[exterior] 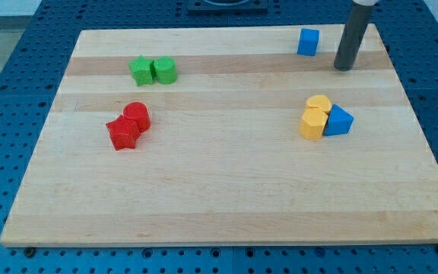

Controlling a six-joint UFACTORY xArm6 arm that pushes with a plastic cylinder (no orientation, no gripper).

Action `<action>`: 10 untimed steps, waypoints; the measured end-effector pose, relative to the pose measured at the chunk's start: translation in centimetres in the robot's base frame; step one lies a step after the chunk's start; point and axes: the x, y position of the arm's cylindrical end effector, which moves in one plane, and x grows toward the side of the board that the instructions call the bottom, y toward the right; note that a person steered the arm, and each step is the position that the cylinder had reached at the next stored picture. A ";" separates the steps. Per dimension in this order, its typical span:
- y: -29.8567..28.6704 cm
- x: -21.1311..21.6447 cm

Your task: Push the cube left beside the heart

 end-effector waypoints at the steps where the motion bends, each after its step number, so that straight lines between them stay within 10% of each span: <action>1: 0.0 -0.6; 10: -4.4 -9.3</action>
